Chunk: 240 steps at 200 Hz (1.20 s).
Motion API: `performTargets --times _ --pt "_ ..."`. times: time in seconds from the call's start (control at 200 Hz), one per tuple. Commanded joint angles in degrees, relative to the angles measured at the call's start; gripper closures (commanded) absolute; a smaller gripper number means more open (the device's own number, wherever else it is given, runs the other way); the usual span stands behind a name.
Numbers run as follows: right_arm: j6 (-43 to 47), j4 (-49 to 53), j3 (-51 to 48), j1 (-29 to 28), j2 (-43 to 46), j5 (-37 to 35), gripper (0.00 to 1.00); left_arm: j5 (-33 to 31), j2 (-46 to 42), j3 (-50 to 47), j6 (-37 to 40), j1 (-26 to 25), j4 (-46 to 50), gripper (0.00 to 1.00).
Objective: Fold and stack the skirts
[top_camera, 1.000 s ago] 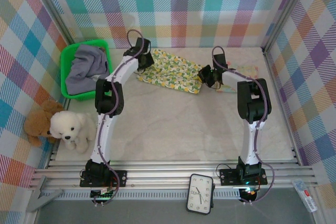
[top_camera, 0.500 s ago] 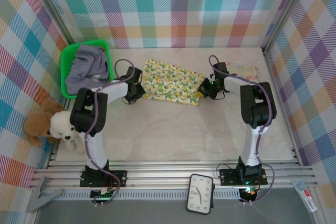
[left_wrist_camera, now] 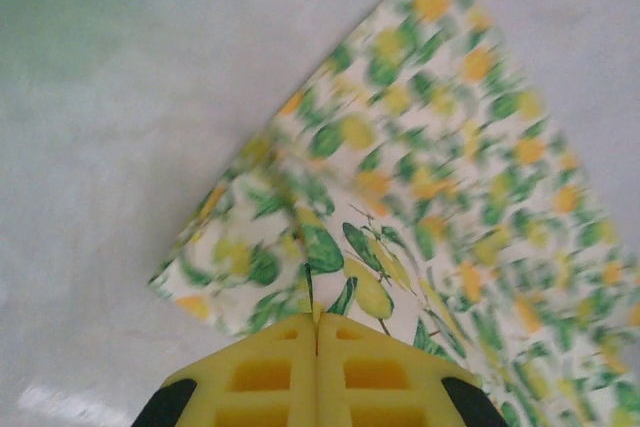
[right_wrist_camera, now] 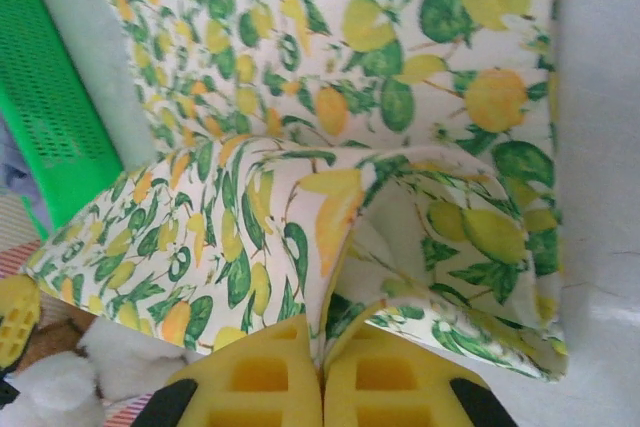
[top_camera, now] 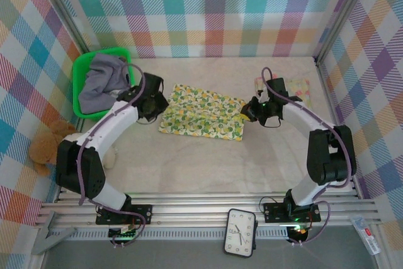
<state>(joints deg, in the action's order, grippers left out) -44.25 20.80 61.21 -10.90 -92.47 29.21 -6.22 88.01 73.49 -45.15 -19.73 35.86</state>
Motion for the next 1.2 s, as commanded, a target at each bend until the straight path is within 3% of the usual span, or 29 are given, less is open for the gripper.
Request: performTargets --times 0.0,0.45,0.605,0.67,0.755,0.83,0.87,0.935,1.005,1.03,1.195 --pt "-4.8 -2.0 0.2 0.3 -0.1 -1.1 0.93 -2.3 3.8 5.9 2.9 1.0 2.2 1.00" --pt "-6.7 -3.3 7.4 0.3 -8.3 -6.5 0.86 -2.9 22.9 30.0 11.1 1.7 3.5 1.00" --pt "-8.7 -6.9 9.2 0.9 -11.7 -7.4 0.75 -1.8 33.3 40.8 11.0 2.9 7.3 1.00" --pt "-9.3 -10.7 9.1 1.4 -12.1 -6.6 0.71 0.3 37.5 46.5 11.3 3.8 8.9 0.81" --pt "-9.2 -15.9 8.5 1.7 -11.9 -5.7 0.66 2.4 40.8 52.3 11.8 4.6 10.0 0.35" --pt "-8.8 -17.9 8.4 1.7 -12.0 -3.7 0.61 5.3 42.3 55.3 12.6 4.7 11.1 0.15" --pt "-8.8 -19.3 7.9 1.7 -11.9 -2.2 0.56 6.3 42.1 55.1 12.9 4.5 11.3 0.10" --pt "-8.9 -21.5 6.4 1.3 -11.2 -0.6 0.28 7.3 40.8 52.4 13.7 4.2 10.6 0.06" --pt "-8.0 -22.1 5.4 0.3 -11.0 0.1 0.12 10.5 38.9 48.0 14.8 4.1 8.0 0.05" --pt "-7.5 -22.0 5.5 -0.1 -11.2 0.3 0.00 12.0 38.5 46.8 15.3 4.1 6.7 0.05" --pt "-6.7 -20.8 9.4 -3.3 -16.4 4.1 0.01 21.2 43.2 47.3 16.5 4.1 6.0 0.05"
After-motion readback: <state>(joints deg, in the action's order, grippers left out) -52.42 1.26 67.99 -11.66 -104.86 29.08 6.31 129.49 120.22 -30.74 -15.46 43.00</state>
